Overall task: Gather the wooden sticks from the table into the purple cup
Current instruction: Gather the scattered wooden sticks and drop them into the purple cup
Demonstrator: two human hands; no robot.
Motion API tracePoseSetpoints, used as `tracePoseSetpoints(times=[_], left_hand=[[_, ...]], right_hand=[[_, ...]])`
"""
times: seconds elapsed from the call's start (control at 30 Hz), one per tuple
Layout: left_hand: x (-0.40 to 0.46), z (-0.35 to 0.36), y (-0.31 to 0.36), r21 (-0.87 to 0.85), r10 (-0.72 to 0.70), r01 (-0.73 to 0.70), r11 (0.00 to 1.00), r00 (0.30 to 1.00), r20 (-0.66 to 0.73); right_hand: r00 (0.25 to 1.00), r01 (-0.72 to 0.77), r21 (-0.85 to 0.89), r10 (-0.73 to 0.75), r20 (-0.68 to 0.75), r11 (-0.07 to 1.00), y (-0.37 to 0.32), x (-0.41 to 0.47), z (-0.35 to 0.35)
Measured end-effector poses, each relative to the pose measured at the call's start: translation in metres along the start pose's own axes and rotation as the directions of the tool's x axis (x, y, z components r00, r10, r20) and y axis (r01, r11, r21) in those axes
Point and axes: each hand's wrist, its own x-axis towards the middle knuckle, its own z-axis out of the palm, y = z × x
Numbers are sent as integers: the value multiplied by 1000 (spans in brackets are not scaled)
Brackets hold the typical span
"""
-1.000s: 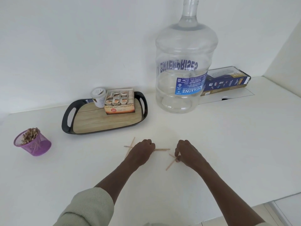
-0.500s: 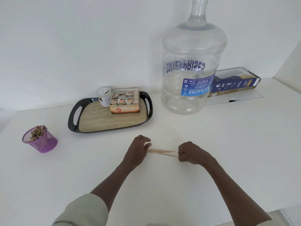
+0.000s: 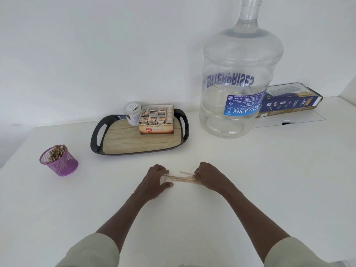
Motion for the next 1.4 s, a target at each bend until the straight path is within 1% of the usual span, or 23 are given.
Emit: tracePoseSetpoints(times=[0.07,0.1,0.17,0.2,0.27,0.3,0.37,0.5,0.57,0.67,0.73,0.83,0.93,1.0,1.1,1.13,1.2,1.27,1.33,1.4], left_hand=[[0,0,0,-34,-17,16,999,999,-28],[1,1,0,-54,-27,24,998,998,-55],[3,3,1,-77,-27,18,997,993,-112],[3,3,1,-79,-23,13,997,991,-130],[2,3,4,-45,-14,8,999,990,-139],[1,2,4,-4,-6,5,1000,991,-137],[0,2,3,95,9,3,995,991,-130],[-2,0,-2,313,24,5,950,996,-87],[-3,-2,-1,396,30,0,918,997,-70],[-4,-3,-4,484,25,3,875,998,-51],[-3,-2,-6,506,17,9,863,999,-46],[-2,0,-5,463,28,0,887,998,-53],[-1,0,-1,448,-4,22,894,999,-41],[0,2,0,432,-30,41,901,999,-34],[2,2,4,355,-116,110,928,993,-4],[5,1,6,295,-170,159,942,985,11],[12,-2,12,99,-310,306,947,950,29],[18,-4,19,-103,-421,423,900,906,38],[21,-4,29,-264,-498,493,829,866,53],[23,0,36,-465,-560,524,714,826,71]], right_hand=[[1000,-17,66,16,17,998,-5,-5,3],[999,-45,130,44,13,990,-6,-7,6],[993,-98,236,112,-45,967,-6,-8,13],[989,-100,248,123,-81,964,-6,-7,16],[989,-56,168,77,-126,984,-7,-5,19],[990,-23,114,39,-137,993,-7,-5,19],[991,8,67,1,-132,998,-7,-3,18],[997,11,-14,-12,-80,1000,-10,-2,12],[997,9,-63,-13,-73,998,-10,-2,11],[996,21,-81,-28,-84,997,-6,0,12],[994,29,-119,-41,-98,992,-6,0,12],[990,24,-177,-48,-131,984,-7,1,14],[988,-29,-119,10,-156,992,-10,0,16],[987,-48,-120,28,-161,992,-13,0,17],[987,-81,-135,61,-147,988,-20,-1,16],[988,-90,-131,71,-137,987,-21,-1,16],[986,-106,-95,92,-139,990,-22,-1,17],[981,-129,-35,123,-149,991,-23,0,14],[979,-141,-35,134,-151,989,-24,1,11],[979,-131,-55,121,-162,990,-27,-2,10]])
